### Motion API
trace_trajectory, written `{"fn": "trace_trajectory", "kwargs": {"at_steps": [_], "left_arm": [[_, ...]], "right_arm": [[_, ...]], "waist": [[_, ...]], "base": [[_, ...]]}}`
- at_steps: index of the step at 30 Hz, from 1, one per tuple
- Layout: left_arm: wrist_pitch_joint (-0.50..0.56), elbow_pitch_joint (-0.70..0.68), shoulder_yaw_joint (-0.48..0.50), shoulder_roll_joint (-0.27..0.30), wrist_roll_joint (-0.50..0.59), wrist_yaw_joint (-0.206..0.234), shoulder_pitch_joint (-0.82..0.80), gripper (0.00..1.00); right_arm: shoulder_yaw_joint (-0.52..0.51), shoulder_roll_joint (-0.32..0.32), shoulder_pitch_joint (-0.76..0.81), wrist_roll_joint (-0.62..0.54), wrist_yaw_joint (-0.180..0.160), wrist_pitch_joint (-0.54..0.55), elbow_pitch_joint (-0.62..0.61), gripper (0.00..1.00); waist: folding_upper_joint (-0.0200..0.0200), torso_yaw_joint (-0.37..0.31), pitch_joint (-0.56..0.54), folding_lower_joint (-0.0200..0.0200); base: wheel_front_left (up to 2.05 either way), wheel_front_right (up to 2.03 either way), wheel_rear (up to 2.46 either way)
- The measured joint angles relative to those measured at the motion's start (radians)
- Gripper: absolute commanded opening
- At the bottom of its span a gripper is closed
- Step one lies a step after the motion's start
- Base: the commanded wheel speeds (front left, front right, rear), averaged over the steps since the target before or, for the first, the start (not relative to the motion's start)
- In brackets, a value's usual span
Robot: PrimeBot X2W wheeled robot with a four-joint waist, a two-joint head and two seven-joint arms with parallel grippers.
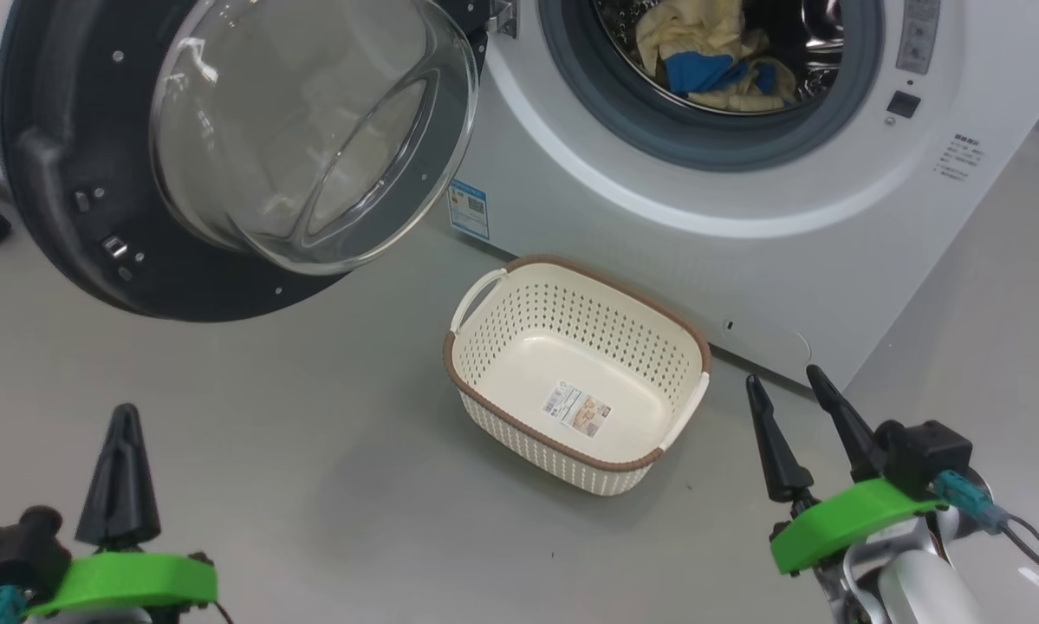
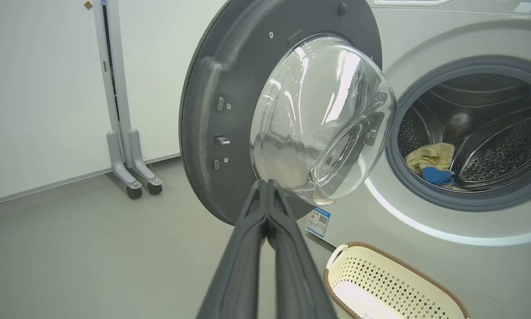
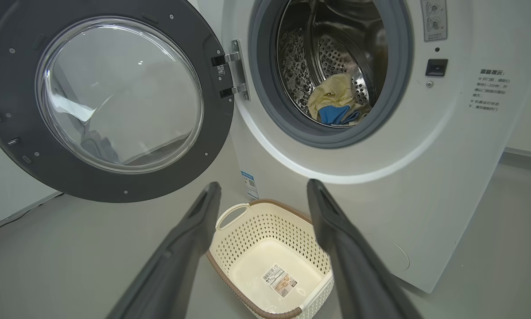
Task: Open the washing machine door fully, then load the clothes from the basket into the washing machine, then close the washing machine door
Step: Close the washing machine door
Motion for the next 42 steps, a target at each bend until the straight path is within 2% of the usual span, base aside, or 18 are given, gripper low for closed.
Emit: {"fn": "trace_trajectory", "kwargs": {"at_steps": [8, 11, 16, 19, 22, 25, 34, 38, 42], "left_arm": [[0.000, -0.068, 0.134, 0.018, -0.081, -0.002, -0.033, 0.00], [-0.002, -0.072, 0.199, 0.060, -0.130, -0.007, -0.076, 0.00], [0.001, -0.026, 0.323, 0.200, -0.296, -0.007, -0.217, 0.00], [0.042, 0.061, 0.398, 0.267, -0.453, -0.007, -0.323, 0.00], [0.067, 0.170, 0.422, 0.379, -0.503, -0.007, -0.405, 0.00], [0.093, 0.298, 0.471, 0.449, -0.575, -0.007, -0.485, 0.00], [0.259, 0.658, 0.584, 0.550, -0.793, -0.002, -0.755, 0.00], [0.250, 0.736, 0.566, 0.611, -0.772, 0.000, -0.788, 0.00], [0.259, 0.839, 0.582, 0.625, -0.806, 0.000, -0.851, 0.00]], "right_arm": [[0.002, 0.000, -0.056, -0.061, 0.000, 0.000, -0.004, 1.00], [-0.004, -0.001, -0.079, -0.086, 0.000, 0.000, -0.004, 1.00], [-0.009, -0.008, -0.117, -0.102, 0.000, 0.000, -0.004, 1.00], [-0.006, -0.012, -0.118, -0.106, 0.000, 0.000, -0.003, 1.00], [0.002, -0.019, -0.120, -0.118, 0.000, 0.000, 0.000, 1.00], [0.004, -0.030, -0.121, -0.118, 0.000, 0.000, 0.002, 1.00], [0.018, -0.042, -0.141, -0.118, 0.000, 0.000, 0.002, 1.00], [0.018, -0.042, -0.144, -0.119, 0.000, 0.000, -0.001, 1.00], [0.018, -0.042, -0.147, -0.121, 0.000, 0.000, -0.008, 1.00]], "waist": [[0.0000, -0.031, 0.082, 0.0001], [0.0000, -0.046, 0.123, 0.0001], [0.0000, -0.087, 0.187, 0.0002], [0.0000, -0.110, 0.206, 0.0002], [0.0000, -0.135, 0.223, 0.0002], [0.0000, -0.164, 0.236, 0.0001], [0.0000, -0.248, 0.261, 0.0001], [0.0000, -0.282, 0.273, -0.0001], [0.0000, -0.308, 0.290, 0.0000]], "base": [[0.00, 0.00, 0.00], [0.00, 0.00, 0.00], [0.00, 0.00, 0.00], [0.00, 0.00, 0.00], [0.00, 0.00, 0.00], [0.00, 0.00, 0.00], [0.00, 0.00, 0.00], [0.00, 0.00, 0.00], [0.00, 0.00, 0.00]]}}
